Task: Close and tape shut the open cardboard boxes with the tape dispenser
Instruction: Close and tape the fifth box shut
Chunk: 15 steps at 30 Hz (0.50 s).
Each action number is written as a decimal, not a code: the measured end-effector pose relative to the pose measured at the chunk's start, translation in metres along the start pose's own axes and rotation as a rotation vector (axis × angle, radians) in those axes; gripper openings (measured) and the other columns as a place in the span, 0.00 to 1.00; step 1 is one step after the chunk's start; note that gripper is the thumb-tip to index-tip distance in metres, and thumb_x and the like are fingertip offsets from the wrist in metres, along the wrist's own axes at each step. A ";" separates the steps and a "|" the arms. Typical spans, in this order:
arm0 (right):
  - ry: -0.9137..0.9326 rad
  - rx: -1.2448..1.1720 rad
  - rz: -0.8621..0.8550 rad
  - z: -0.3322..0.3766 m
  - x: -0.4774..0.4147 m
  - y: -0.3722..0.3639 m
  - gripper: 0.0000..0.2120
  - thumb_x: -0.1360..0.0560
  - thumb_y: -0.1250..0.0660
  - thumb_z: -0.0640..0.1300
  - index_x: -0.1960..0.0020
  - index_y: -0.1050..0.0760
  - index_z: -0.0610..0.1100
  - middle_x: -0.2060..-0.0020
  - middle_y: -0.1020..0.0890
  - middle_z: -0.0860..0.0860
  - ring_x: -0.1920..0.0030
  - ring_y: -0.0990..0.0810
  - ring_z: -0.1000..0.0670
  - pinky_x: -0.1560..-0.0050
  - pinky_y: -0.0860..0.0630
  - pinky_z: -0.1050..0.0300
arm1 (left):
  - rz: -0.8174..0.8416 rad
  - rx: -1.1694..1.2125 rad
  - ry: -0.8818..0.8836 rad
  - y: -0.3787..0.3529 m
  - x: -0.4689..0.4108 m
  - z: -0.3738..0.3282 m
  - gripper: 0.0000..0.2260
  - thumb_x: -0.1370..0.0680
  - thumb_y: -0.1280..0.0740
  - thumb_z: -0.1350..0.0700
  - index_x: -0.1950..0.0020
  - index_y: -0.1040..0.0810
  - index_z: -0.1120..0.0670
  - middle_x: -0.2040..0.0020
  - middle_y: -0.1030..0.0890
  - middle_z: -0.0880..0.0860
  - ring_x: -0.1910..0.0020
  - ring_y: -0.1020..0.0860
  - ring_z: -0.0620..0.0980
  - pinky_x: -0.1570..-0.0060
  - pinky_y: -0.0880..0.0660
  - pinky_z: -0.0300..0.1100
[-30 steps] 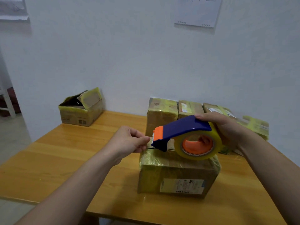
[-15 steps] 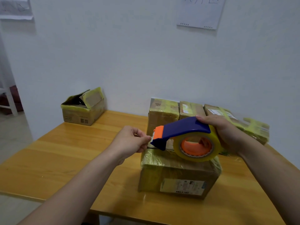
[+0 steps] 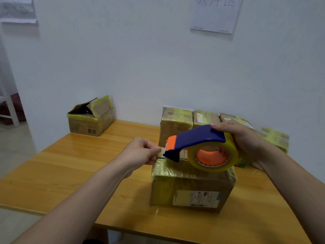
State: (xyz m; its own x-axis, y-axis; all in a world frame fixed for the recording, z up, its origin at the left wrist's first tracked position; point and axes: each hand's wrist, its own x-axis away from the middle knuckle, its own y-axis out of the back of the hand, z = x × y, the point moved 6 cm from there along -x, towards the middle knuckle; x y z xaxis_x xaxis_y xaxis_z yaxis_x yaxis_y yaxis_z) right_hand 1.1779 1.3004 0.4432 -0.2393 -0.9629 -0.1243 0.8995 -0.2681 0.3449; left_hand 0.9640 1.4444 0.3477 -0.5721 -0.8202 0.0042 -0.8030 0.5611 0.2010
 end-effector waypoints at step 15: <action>0.007 0.069 -0.074 -0.005 -0.018 0.010 0.17 0.35 0.26 0.62 0.63 0.17 0.48 0.60 0.18 0.47 0.59 0.18 0.49 0.51 0.26 0.50 | -0.005 -0.134 -0.095 -0.002 0.008 -0.005 0.08 0.18 0.30 0.58 0.54 0.22 0.60 0.64 0.19 0.55 0.70 0.22 0.44 0.65 0.22 0.40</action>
State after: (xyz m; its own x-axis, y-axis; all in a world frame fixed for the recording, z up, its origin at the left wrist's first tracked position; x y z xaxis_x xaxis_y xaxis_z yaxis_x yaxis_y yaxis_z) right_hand 1.1933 1.3148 0.4438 -0.3014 -0.9403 -0.1584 0.8521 -0.3401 0.3978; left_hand 0.9618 1.4358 0.3518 -0.5862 -0.8054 -0.0883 -0.7801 0.5316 0.3300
